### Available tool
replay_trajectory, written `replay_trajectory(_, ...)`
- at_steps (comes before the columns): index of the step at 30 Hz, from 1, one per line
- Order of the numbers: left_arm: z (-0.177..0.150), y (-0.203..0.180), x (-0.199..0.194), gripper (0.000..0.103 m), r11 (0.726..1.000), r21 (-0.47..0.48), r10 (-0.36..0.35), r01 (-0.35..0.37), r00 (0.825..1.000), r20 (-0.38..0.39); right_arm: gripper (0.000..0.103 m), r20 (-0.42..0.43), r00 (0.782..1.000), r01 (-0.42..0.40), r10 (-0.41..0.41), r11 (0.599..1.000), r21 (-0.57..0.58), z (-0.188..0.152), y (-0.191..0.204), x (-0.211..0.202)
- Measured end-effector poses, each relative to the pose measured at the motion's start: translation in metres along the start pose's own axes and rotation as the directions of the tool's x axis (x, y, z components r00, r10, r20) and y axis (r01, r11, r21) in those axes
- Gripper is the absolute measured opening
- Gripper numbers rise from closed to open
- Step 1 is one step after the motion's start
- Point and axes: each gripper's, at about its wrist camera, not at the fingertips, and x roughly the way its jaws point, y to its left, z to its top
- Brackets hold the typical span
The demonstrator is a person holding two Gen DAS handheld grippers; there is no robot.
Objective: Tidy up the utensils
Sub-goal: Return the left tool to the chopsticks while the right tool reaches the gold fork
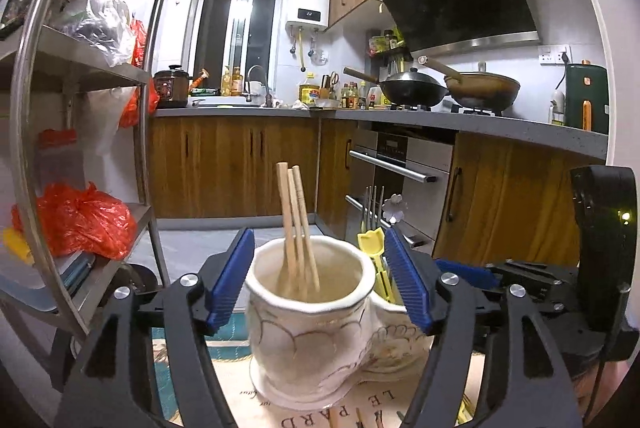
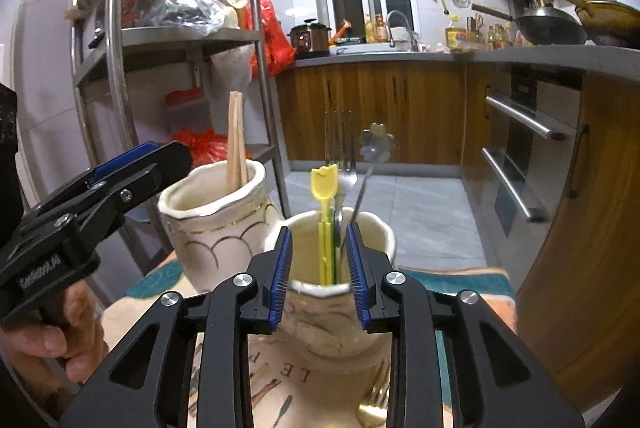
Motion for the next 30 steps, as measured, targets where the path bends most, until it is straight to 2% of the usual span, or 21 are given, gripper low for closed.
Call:
replay_trajectory(3, -0.002, 0.003, -0.01, 0.071, 1.0, -0.016, 0.002, -0.002, 1.0, -0.008, 0.031, 0.004, 1.0, 0.003, -0.003, 1.0, 0.007, -0.004, -0.002, -0.012)
replay_trajectory(6, -0.006, 0.006, -0.021, 0.073, 1.0, -0.025, 0.017, -0.017, 1.0, -0.014, 0.031, 0.009, 0.999, -0.041, 0.04, 0.998, 0.054, -0.007, -0.01, -0.023)
replay_trajectory(10, -0.015, 0.01, -0.032, 0.073, 0.999, -0.024, 0.031, -0.032, 0.999, -0.039, 0.031, 0.0, 0.998, -0.057, 0.057, 0.992, 0.109, -0.014, -0.021, -0.031)
replay_trajectory(16, -0.035, 0.016, -0.037, 0.071, 0.999, -0.026, 0.024, -0.027, 0.992, -0.128, 0.031, -0.073, 0.997, -0.011, 0.019, 0.994, 0.112, -0.033, -0.026, -0.034)
replay_trajectory(21, -0.055, 0.013, -0.025, 0.062, 1.0, -0.008, -0.01, 0.009, 0.967, -0.255, 0.031, -0.166, 0.986, 0.011, 0.007, 0.994, 0.11, -0.053, -0.03, -0.03)
replay_trajectory(30, -0.087, 0.001, -0.012, 0.059, 0.998, 0.04, -0.029, 0.049, 0.916, -0.399, 0.03, -0.303, 0.953, 0.032, 0.004, 0.993, 0.113, -0.082, -0.041, -0.025)
